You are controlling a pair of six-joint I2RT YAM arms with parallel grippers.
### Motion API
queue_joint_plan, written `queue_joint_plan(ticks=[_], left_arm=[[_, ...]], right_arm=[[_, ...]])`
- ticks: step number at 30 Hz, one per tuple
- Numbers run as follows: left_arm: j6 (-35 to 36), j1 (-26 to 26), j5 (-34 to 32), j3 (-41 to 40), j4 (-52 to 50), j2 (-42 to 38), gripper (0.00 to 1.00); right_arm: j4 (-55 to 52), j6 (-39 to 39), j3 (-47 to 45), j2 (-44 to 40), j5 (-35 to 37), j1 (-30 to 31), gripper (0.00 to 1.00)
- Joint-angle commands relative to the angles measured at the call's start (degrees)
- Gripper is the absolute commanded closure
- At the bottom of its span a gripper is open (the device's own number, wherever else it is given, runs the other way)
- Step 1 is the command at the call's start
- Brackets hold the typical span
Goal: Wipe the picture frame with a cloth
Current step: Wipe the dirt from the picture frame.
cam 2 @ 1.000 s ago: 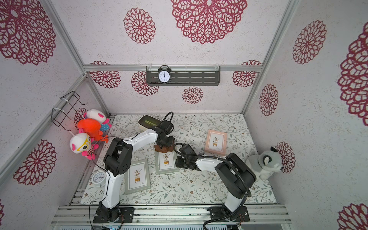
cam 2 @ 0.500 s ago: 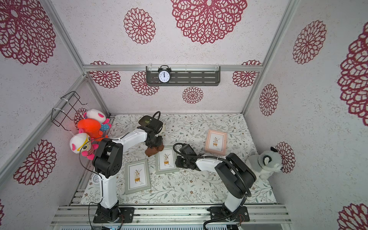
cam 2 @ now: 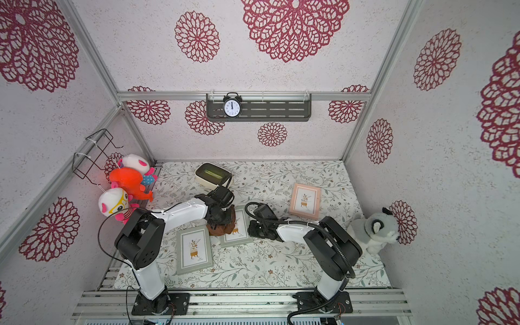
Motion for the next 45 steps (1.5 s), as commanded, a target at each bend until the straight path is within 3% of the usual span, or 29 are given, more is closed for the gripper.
queue_joint_plan(ticks=[1, 13, 22, 27, 33, 45], left_arm=[[-1.97, -0.1, 0.52, -1.35, 0.79, 0.42, 1.0], [3.71, 2.0, 1.44, 8.11, 4.01, 6.28, 1.0], [4.68, 2.07, 2.96, 4.43, 6.97, 5.27, 1.0], [5.57, 2.11, 4.76, 5.91, 10.31, 8.68, 1.0], [6.09, 1.89, 6.91, 11.03, 9.67, 12.15, 1.0], [5.65, 1.15, 8.67, 12.31, 9.71, 13.39, 1.0]], right_arm=[[-6.59, 1.13, -2.57, 1.94, 2.25, 1.16, 0.72], [-4.38, 4.66, -4.37, 0.03, 2.77, 2.88, 0.72], [-6.71, 0.45, 1.43, 0.64, 3.67, 2.01, 0.68], [-7.64, -1.99, 4.5, 2.6, 3.04, 0.74, 0.67], [-8.25, -2.15, 2.75, -0.21, 3.96, -0.37, 0.65], [-6.49, -1.83, 1.69, -2.32, 4.11, -0.68, 0.59]])
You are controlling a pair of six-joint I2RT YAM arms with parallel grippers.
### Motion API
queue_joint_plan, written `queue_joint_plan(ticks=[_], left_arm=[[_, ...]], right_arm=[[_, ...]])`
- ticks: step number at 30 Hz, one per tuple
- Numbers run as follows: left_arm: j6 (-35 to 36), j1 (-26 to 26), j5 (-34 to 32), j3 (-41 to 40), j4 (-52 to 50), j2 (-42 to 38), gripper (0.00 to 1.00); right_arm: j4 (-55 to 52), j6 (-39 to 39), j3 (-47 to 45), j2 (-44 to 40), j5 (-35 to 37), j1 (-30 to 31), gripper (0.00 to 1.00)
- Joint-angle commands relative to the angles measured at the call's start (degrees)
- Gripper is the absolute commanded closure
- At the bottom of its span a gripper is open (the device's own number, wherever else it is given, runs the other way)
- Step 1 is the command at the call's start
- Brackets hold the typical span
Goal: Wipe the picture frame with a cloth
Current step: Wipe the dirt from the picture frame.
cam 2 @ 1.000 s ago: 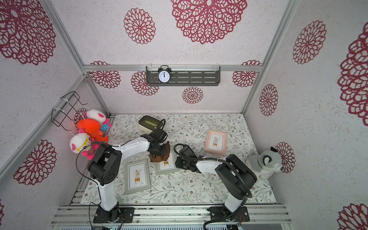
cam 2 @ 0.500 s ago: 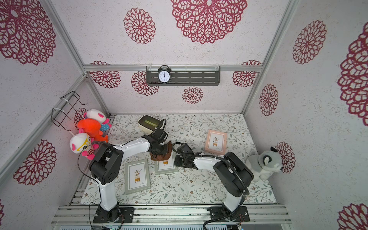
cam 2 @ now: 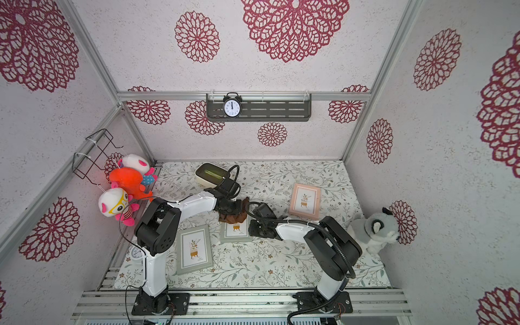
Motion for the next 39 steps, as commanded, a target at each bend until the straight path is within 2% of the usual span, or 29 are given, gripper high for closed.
queue_joint_plan(ticks=[1, 16, 23, 34, 39], left_arm=[[0.24, -0.45, 0.58, -0.02, 0.77, 1.3, 1.0], [-0.63, -0.37, -0.18, -4.3, 1.56, -1.1, 1.0], [-1.16, -0.51, 0.04, -5.62, 2.2, -2.51, 1.0], [-1.59, -0.64, 0.95, -7.43, 2.97, -4.53, 1.0], [-1.49, -0.71, 1.1, -8.08, 2.15, -8.14, 1.0]], right_arm=[[-1.84, -0.96, -0.15, -2.01, 1.08, -0.38, 0.59], [2.75, -0.73, -0.57, -4.07, 0.97, -1.17, 0.57], [5.26, -0.52, -0.85, -0.13, -1.94, -1.08, 0.57], [5.3, -0.47, -1.17, 3.71, -2.09, -0.76, 0.69], [3.28, -0.26, -0.01, 5.39, -1.45, -0.55, 0.74]])
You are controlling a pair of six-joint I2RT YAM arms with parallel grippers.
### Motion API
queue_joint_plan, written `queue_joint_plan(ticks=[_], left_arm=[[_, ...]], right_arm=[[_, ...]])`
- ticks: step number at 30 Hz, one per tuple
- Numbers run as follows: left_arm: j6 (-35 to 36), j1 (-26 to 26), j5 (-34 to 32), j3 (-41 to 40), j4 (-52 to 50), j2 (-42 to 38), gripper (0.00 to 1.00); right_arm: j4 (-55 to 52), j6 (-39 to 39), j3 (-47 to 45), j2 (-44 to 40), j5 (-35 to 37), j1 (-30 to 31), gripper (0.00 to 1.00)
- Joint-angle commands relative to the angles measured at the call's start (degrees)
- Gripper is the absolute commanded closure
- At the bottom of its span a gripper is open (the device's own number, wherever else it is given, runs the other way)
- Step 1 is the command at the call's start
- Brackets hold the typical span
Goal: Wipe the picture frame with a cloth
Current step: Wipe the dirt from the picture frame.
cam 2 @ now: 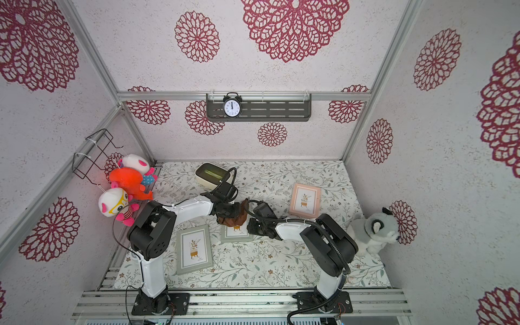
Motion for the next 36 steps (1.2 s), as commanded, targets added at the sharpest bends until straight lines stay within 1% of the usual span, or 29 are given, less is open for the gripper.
queue_joint_plan(ticks=[1, 7, 14, 18, 23, 30, 31, 32, 34, 36], left_arm=[[-0.01, -0.44, 0.31, -0.78, -2.3, -3.44, 1.0], [-0.25, -0.88, -0.77, -3.03, -5.46, -7.85, 1.0], [-1.68, -2.72, -2.06, -6.58, -9.4, -11.52, 1.0], [-1.85, -3.2, -6.14, -6.79, -12.32, -9.71, 1.0], [-1.55, -2.17, -9.08, -4.31, -11.82, -6.26, 1.0], [0.28, 0.29, -10.57, 4.06, -10.83, -0.38, 1.0], [0.48, 0.42, -10.47, 4.72, -10.85, -0.39, 1.0], [0.72, 0.54, -10.39, 5.42, -10.98, 1.85, 1.0], [0.8, 0.44, -9.68, 6.08, -11.19, 3.06, 1.0], [0.49, -0.03, -8.44, 5.14, -11.17, 3.25, 1.0]], right_arm=[[-4.61, -0.07, 0.32, 2.52, 0.98, 0.23, 0.75], [-4.94, 1.38, -0.8, 2.74, 1.48, 0.69, 0.76], [-5.51, 2.05, -1.04, 2.9, 1.26, 1.21, 0.77], [-5.77, 1.96, -0.96, 3.06, 1.09, 1.35, 0.77], [-6.14, 1.76, -0.76, 3.74, 0.75, 1.66, 0.77], [-6.66, 1.65, -0.46, 4.43, 0.61, 1.83, 0.76], [-6.66, 1.65, -0.5, 4.28, 0.6, 1.79, 0.77], [-6.68, 1.65, -0.51, 4.34, 0.68, 1.83, 0.77], [-6.67, 1.61, -0.51, 4.36, 0.58, 1.92, 0.77], [-6.67, 1.65, -0.44, 4.58, 0.41, 1.9, 0.77]])
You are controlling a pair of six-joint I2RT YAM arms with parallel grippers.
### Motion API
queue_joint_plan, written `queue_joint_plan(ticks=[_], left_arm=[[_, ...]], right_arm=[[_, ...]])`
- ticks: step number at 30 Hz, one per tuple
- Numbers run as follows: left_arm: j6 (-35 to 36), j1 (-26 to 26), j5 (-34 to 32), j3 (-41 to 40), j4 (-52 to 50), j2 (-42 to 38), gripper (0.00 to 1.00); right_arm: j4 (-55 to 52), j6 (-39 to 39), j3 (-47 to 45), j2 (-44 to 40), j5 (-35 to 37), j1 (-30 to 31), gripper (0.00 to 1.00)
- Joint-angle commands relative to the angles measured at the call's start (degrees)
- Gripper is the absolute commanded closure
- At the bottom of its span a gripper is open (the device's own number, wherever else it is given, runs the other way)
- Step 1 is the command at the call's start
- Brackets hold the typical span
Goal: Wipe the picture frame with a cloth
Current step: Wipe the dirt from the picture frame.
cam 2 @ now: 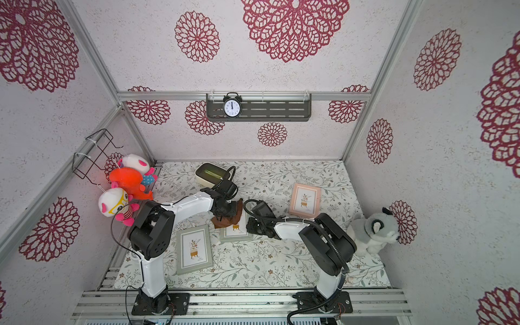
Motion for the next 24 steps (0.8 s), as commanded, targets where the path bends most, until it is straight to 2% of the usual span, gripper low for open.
queue_joint_plan(ticks=[1, 9, 20, 24], left_arm=[[0.45, -0.83, 0.85, -1.31, -0.52, 1.25, 1.0], [-0.57, -4.81, 5.09, -7.79, 0.21, -0.77, 1.0], [0.14, -1.83, 2.65, 1.86, -0.13, 5.01, 1.0], [0.38, -2.18, 3.35, 1.46, -0.45, 5.52, 1.0]], right_arm=[[-6.63, 0.98, -1.17, 3.88, -0.03, 1.07, 0.77], [-6.47, 1.23, -2.06, 3.39, -0.12, 1.06, 0.77], [-6.46, 1.39, -2.46, 3.32, -0.03, 1.04, 0.77], [-6.37, 1.41, -2.41, 3.6, -0.22, 1.07, 0.77]])
